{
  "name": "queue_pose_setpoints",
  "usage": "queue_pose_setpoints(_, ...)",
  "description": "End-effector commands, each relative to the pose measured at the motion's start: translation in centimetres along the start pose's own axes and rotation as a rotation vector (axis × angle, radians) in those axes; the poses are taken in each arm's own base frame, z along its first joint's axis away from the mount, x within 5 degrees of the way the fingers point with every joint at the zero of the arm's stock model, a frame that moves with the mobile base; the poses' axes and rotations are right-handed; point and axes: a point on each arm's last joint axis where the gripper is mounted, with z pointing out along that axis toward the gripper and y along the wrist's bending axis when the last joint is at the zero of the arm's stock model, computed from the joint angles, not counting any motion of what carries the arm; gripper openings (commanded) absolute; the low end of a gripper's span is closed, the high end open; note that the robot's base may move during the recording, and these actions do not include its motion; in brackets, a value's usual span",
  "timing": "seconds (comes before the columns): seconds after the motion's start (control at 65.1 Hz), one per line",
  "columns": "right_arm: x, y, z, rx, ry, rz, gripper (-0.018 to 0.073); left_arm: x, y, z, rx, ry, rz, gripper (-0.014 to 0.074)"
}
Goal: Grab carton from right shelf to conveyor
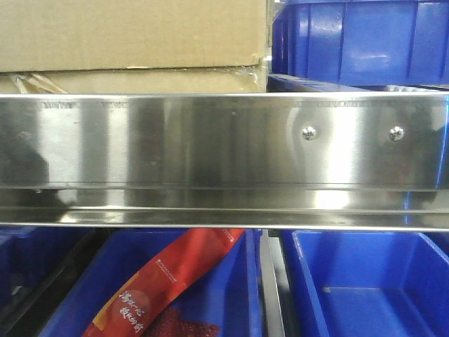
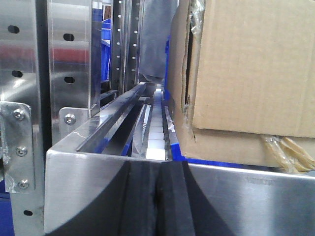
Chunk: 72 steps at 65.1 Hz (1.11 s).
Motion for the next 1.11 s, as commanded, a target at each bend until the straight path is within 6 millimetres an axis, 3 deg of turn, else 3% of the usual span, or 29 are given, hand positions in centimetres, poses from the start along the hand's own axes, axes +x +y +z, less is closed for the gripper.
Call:
queue_pose_setpoints(0.0,-0.2,0.0,0.0,0.004,-0.026,-0.005,-0.0080,-0.2,-0.1,0.0,0.008,-0.018,0.000,0.0004)
queue_pose_setpoints(0.722,-0.3,0.0,0.0,0.004,-0.031,-0.005,-0.0080,-0.5,-0.1,0.0,0.012,-0.052,0.000,0.0004)
queue_pose_setpoints(1.014,-2.5,-0.2,-0.4,0.025,-0.281,-0.005,-0.0080,-0.8,-0.1,-0.1,0.015,-0.079,0.000,0.0004)
queue_pose_setpoints(1.091,-2.9,-0.2,-0.5,0.029,-0.329,-0.005,-0.0080,-2.3,-0.2,-0.3,0.016,-0.110,0.000,0.0004)
